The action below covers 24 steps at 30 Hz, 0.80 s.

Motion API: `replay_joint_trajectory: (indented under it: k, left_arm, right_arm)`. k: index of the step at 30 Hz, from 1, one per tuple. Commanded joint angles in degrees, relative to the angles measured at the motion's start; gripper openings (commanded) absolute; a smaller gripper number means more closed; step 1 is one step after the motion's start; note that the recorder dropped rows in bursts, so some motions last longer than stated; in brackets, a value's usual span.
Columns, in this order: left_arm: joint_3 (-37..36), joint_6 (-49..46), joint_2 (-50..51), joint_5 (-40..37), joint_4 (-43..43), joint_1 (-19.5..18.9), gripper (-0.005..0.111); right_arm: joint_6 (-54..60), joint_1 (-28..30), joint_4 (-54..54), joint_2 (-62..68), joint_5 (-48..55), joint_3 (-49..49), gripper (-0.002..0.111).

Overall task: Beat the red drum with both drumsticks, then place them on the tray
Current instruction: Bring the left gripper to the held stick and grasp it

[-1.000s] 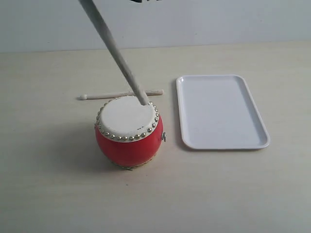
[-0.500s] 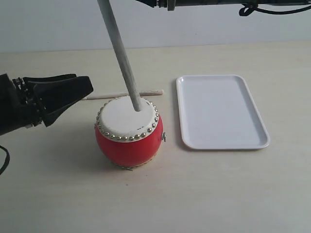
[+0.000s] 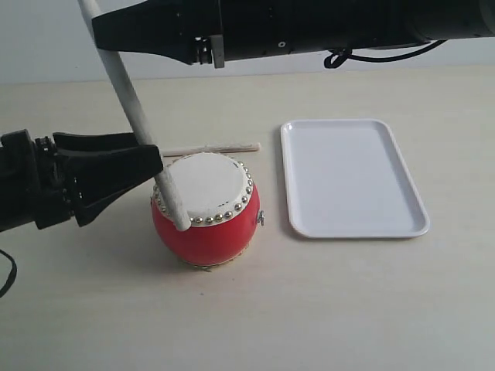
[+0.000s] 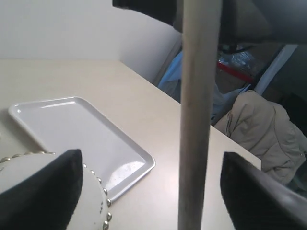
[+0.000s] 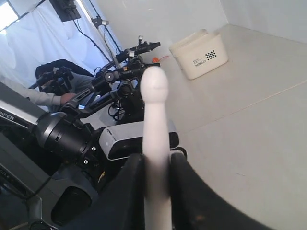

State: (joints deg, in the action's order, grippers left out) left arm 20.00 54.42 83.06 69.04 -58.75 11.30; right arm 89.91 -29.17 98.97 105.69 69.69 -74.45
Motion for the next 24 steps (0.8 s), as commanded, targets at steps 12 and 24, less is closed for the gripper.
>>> replay_joint_trajectory:
  k: [12, 24]
  left_arm:
    - [0.32, -2.38, 0.34, 0.93, 1.28, 4.83, 0.076]
    - [0.32, -4.44, 0.34, 0.93, 2.44, 5.33, 0.075]
  right_arm:
    - [-0.2, -0.87, 0.98, 0.23, 0.27, 0.32, 0.0]
    - [-0.59, -0.87, 0.98, 0.23, 0.27, 0.32, 0.0]
